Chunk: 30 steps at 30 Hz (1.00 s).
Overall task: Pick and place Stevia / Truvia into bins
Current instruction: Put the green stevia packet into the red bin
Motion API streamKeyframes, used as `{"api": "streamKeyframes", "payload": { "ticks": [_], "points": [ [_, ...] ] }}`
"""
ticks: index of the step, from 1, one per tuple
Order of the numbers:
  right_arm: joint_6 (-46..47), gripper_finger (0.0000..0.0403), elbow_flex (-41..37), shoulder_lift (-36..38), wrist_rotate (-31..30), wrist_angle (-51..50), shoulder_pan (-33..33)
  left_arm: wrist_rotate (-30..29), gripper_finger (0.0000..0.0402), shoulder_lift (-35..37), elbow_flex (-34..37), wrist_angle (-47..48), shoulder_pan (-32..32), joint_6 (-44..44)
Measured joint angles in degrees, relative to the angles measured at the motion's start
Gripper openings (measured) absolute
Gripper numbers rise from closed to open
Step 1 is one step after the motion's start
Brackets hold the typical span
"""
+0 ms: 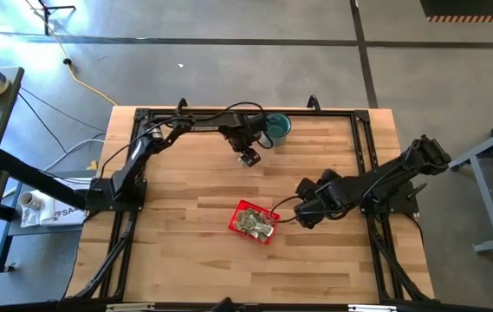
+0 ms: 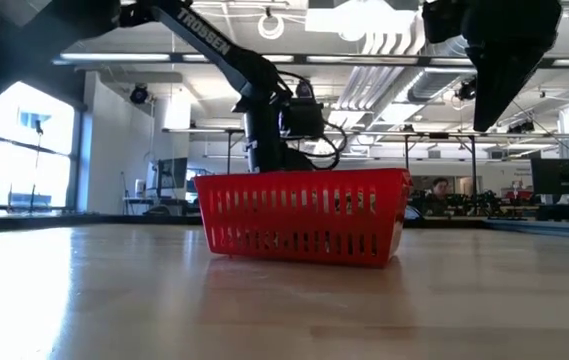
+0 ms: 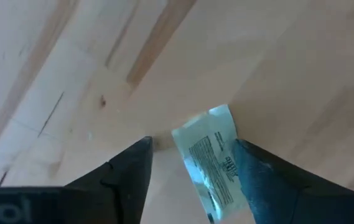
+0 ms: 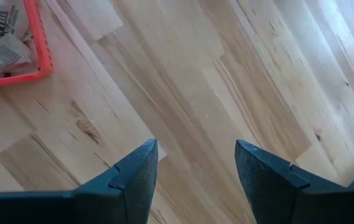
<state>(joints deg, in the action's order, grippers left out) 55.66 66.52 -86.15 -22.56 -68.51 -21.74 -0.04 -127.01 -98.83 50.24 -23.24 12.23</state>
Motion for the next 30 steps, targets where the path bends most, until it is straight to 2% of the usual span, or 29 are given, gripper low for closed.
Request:
{"api": "streamKeyframes", "payload": {
  "ticks": [4, 8, 19, 22, 25, 30],
  "points": [
    [0.63, 0.0206, 0.02, 0.0, 0.21, 0.04, 0.0, -2.07, 0.0237, -0.49, -0.15, 0.7, 0.07, -0.12],
    [0.92, 0.0206, 0.02, 0.0, 0.21, 0.0, -0.02, -2.51, 0.0199, -0.49, -0.15, 0.88, 0.0, -0.4],
    [0.87, 0.0205, 0.06, 0.0, 1.01, -0.16, -1.37, -2.12, 0.0022, 0.28, 0.11, 7.81, 0.4, -2.04],
    [1.25, 0.0199, 0.07, 0.0, 1.35, -0.12, -4.26, -2.79, 0.0023, 1.76, 0.16, 9.47, 1.61, -1.87],
    [2.99, 0.0192, 0.07, 0.0, 1.37, -0.18, -7.62, -2.83, 0.004, 4.27, 0.13, 11.71, 4.19, -0.34],
    [7.26, 0.018, 0.09, 0.0, 1.11, -0.54, -13.04, -3.49, 0.003, 9.05, 0.09, 10.97, 12.44, 3.78]
  ]
}}
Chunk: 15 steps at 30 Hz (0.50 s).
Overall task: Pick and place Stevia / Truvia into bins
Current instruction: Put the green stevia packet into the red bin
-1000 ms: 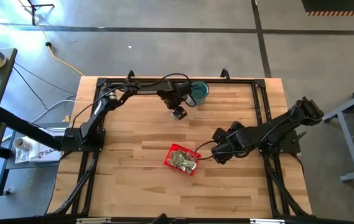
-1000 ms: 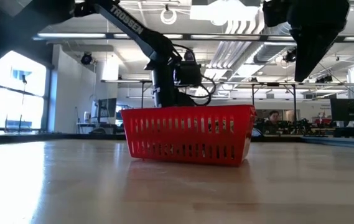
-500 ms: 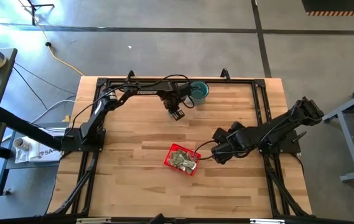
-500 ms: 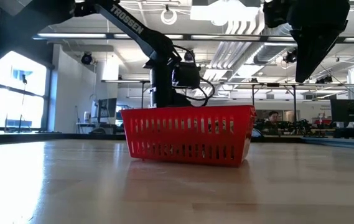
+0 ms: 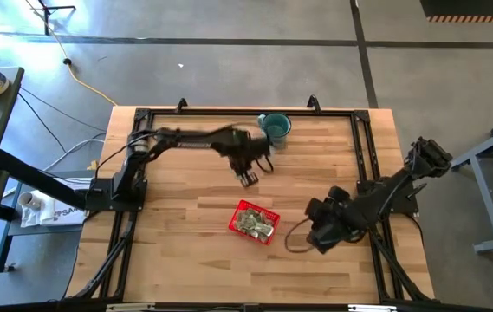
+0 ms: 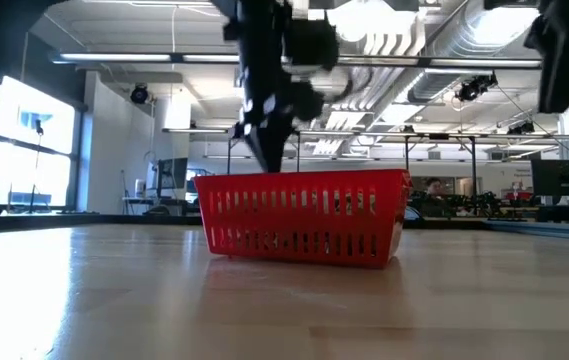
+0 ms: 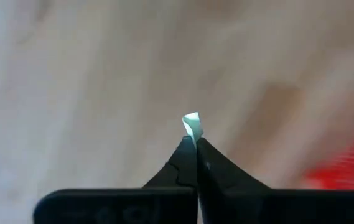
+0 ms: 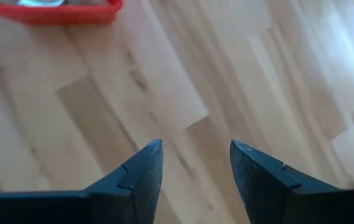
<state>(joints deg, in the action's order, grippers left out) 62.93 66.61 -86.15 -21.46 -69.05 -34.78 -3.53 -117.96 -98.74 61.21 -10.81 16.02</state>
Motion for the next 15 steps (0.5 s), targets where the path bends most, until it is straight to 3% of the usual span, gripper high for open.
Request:
{"api": "streamKeyframes", "payload": {
  "ticks": [5, 8, 15],
  "points": [
    [3.84, 0.0171, 0.04, 0.0, -0.19, -0.03, -5.56, 0.31, 0.0023, 2.28, -0.09, -5.78, 11.03, 5.8],
    [5.75, 0.017, 0.05, 0.0, -0.19, -0.07, -8.69, 1.68, 0.0039, 2.26, -0.07, -7.25, 16.36, 10.81],
    [7.66, 0.0174, 0.07, 0.0, -1.0, -0.11, -13.81, -1.37, 0.0049, 0.06, -0.11, -9.8, 22.42, 18.79]
  ]
}}
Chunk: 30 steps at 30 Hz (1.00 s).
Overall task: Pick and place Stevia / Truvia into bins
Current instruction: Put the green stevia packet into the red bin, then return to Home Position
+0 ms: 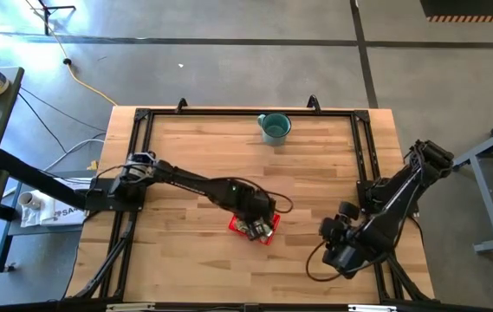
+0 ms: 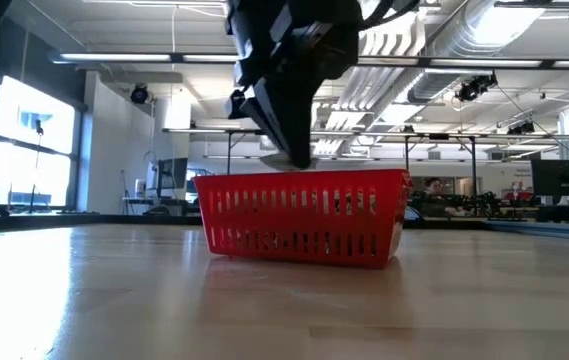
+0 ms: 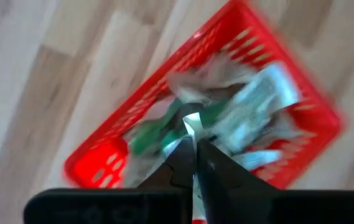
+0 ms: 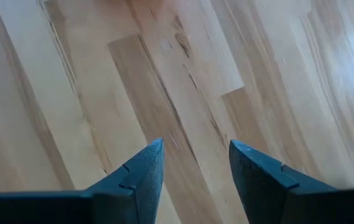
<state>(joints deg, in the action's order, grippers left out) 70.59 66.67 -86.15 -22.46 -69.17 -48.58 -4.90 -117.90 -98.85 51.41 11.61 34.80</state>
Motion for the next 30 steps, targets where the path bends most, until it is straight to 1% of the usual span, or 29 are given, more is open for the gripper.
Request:
{"api": "streamKeyframes", "payload": {
  "ticks": [3, 6, 10, 11, 13, 15, 16, 18, 20, 22, 23, 24, 25, 27, 28, 30],
  "points": [
    [-0.08, 0.0174, 0.0, 0.0, -1.15, -0.15, -0.78, -2.87, 0.005, -0.17, 0.1, 0.03, 0.86, 0.93],
    [-0.66, 0.0175, 0.0, 0.0, -1.36, -0.2, -1.0, -3.32, 0.0073, -0.31, 0.0, 0.23, 0.88, 6.02],
    [-1.5, 0.0175, 0.0, 0.0, -1.48, -0.2, -0.98, 0.83, 0.0132, -0.36, -0.22, 1.66, 0.77, 10.95],
    [-1.65, 0.0175, 0.0, 0.0, -1.45, -0.2, -0.98, 2.56, 0.0147, -0.36, -0.48, 1.92, 0.76, 10.98],
    [-1.02, 0.0175, 0.06, 0.03, -1.04, -0.21, -0.91, 8.39, 0.0178, -0.44, -1.86, 2.17, 0.4, 9.7],
    [-0.7, 0.0174, 0.95, 0.19, 1.06, -0.76, -0.05, 14.47, 0.0204, -0.44, -4.35, 3.42, 0.05, 7.82],
    [-0.8, 0.0174, 1.88, 0.27, 2.52, -1.63, 0.57, 16.43, 0.0215, -0.2, -5.77, 4.44, 0.03, 7.41],
    [-2.56, 0.0174, 3.58, 0.35, 4.32, -4.91, 1.59, 16.65, 0.0234, 0.01, -9.77, 6.49, 0.03, 7.43],
    [-6.73, 0.0174, 5.16, 0.35, 7.42, -8.92, 2.87, 16.1, 0.0249, 0.18, -14.41, 9.08, 0.03, 7.18],
    [-5.29, 0.0174, 7.19, 0.35, 10.74, -12.77, 4.19, 15.79, 0.0262, 0.21, -19.04, 12.18, -0.13, 8.36],
    [-3.36, 0.0174, 8.13, 0.37, 11.02, -14.03, 4.58, 16.56, 0.0267, 0.21, -21.05, 12.94, -0.33, 8.85],
    [-3.26, 0.0175, 9.03, 0.39, 9.48, -14.32, 4.74, 17.82, 0.0271, 0.21, -22.78, 13.0, -0.35, 7.13],
    [-4.42, 0.0174, 9.92, 0.44, 6.59, -13.95, 4.39, 18.87, 0.0275, 0.21, -24.37, 12.25, -0.39, 3.64],
    [-6.8, 0.0173, 10.83, 1.66, -1.15, -10.65, 3.16, 19.31, 0.0281, 0.22, -26.84, 9.04, -0.63, -0.66],
    [-7.69, 0.0172, 10.81, 2.78, -3.63, -8.51, 3.09, 20.29, 0.0283, 0.28, -27.48, 7.35, -1.22, -3.08],
    [-8.57, 0.017, 9.12, 6.1, -5.9, -3.58, 3.85, 24.64, 0.0287, 0.32, -27.6, 4.75, -2.59, -8.27]
  ]
}}
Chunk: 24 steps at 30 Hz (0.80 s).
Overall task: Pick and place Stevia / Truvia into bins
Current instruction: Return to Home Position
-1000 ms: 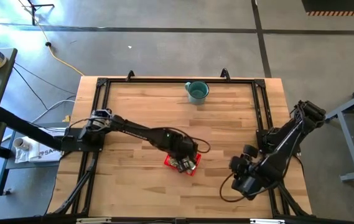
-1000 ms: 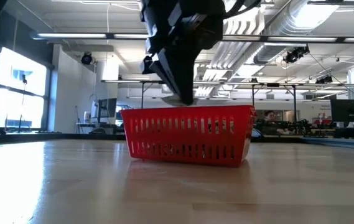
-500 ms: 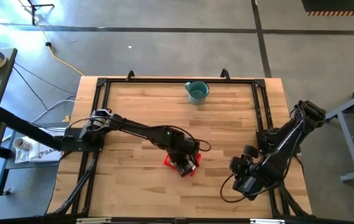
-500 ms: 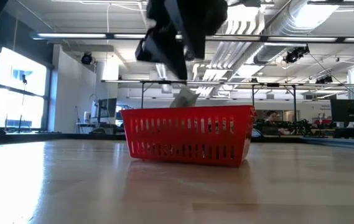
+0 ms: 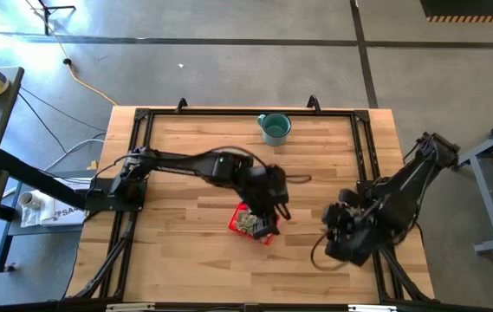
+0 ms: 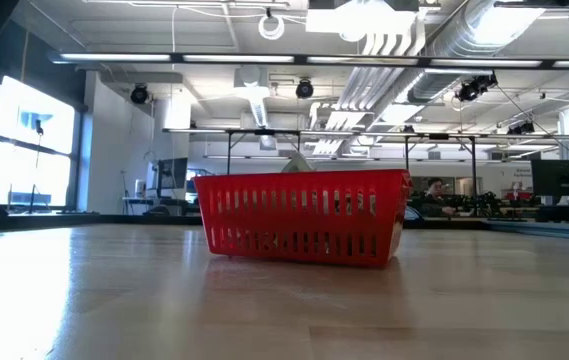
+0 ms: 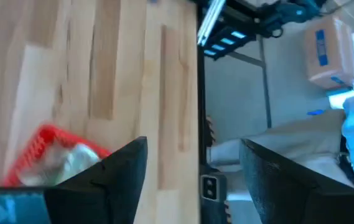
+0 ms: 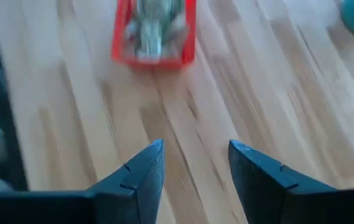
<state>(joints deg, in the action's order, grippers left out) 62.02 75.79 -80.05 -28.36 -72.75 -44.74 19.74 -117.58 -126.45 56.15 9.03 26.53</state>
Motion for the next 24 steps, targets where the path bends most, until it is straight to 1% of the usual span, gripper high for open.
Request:
{"api": "streamKeyframes", "payload": {
  "ticks": [1, 3, 5, 8, 11, 13, 14, 15, 17, 21, 24],
  "points": [
    [-0.1, 0.0169, -1.88, 2.18, -0.29, 3.19, 0.57, 1.52, 0.0288, 0.02, 0.7, -1.22, -0.59, -1.7],
    [-0.66, 0.0168, -7.66, 7.11, -0.49, 13.36, 1.2, 2.68, 0.0289, 0.0, 3.3, -4.04, -1.15, -3.56],
    [-2.31, 0.0167, -15.57, 12.69, 0.13, 28.29, 1.3, 4.07, 0.0289, -0.04, 6.46, -6.92, -0.93, -4.88],
    [-5.29, 0.0169, -29.34, 19.8, 4.2, 52.69, 1.87, 7.98, 0.0286, 0.99, 11.83, -13.14, -0.33, -6.57],
    [-7.94, 0.0172, -41.16, 23.14, 7.1, 76.26, 4.75, 10.3, 0.0284, 4.33, 18.49, -21.63, -0.85, -7.67],
    [-10.67, 0.0174, -45.88, 23.5, 10.1, 88.22, 7.23, 10.59, 0.0283, 7.38, 24.38, -27.61, -1.66, -7.54],
    [-12.16, 0.0174, -47.11, 23.46, 11.59, 92.13, 8.72, 10.54, 0.0283, 9.49, 28.05, -29.98, -1.96, -6.88],
    [-13.54, 0.0174, -47.75, 23.43, 12.78, 93.93, 10.43, 10.51, 0.0283, 11.51, 32.05, -32.77, -2.11, -6.09],
    [-16.41, 0.0172, -47.42, 23.39, 14.68, 94.06, 14.2, 8.96, 0.0283, 16.54, 40.67, -40.53, -2.04, -3.92],
    [-23.21, 0.017, -44.52, 23.59, 21.46, 89.4, 22.21, 5.92, 0.0282, 28.3, 57.98, -54.67, -2.24, 1.18],
    [-26.53, 0.0171, -42.61, 24.19, 23.8, 83.85, 27.54, 3.61, 0.0282, 36.15, 68.43, -61.67, -2.31, 2.71]
  ]
}}
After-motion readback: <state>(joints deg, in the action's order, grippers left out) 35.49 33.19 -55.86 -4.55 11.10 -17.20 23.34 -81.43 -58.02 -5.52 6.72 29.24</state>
